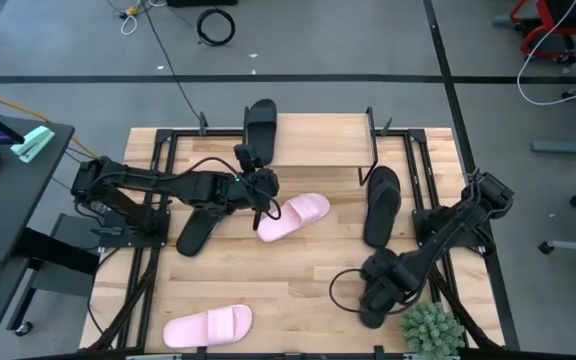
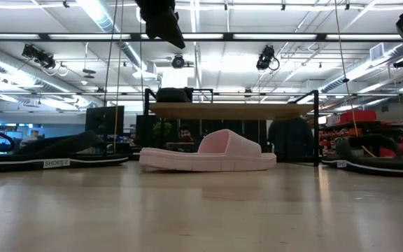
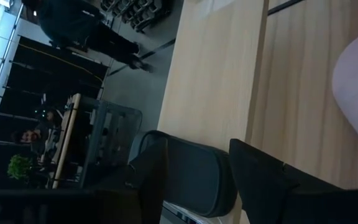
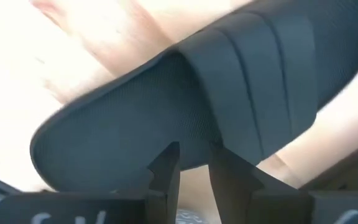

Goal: Pick and place slides into the shelf
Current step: Put the black slide on the shelf

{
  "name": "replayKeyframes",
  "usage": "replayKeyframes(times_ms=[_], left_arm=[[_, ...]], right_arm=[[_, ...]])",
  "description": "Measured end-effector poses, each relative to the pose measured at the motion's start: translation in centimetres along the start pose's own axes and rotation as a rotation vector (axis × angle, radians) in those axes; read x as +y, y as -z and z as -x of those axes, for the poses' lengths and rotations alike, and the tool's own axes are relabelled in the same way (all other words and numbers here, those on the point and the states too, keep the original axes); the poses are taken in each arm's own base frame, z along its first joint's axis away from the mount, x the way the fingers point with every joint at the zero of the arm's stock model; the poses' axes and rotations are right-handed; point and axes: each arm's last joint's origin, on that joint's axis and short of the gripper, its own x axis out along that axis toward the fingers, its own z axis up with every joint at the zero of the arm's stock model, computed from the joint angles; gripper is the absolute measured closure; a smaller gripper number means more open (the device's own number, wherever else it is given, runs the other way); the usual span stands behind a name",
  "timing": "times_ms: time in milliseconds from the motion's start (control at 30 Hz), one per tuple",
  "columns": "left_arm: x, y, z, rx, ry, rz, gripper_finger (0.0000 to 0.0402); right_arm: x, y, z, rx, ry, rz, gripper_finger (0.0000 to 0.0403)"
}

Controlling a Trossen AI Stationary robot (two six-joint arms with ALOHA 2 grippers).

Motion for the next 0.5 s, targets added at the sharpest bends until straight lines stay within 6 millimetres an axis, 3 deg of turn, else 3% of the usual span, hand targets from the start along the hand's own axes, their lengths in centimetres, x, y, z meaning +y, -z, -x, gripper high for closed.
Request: replayKeyframes(times_ms=[133,333,500], left_arm=[[0.0,0.0,0.0,0.0,0.0,0.0,0.0227],[0.0,0.0,0.0,0.0,0.0,0.026,0.0227],[0.0,0.0,0.0,0.0,0.0,0.026,0.0227]], right_arm=[[0.1,0.3,0.0,-0.006,-0.01,0.027,0.0313],[1.0,1.5,-0.1,-0.074,-0.095,0.274,0.0313],[1.0,2.3,-0.1,-0.126,-0.083,0.329,0.0313]])
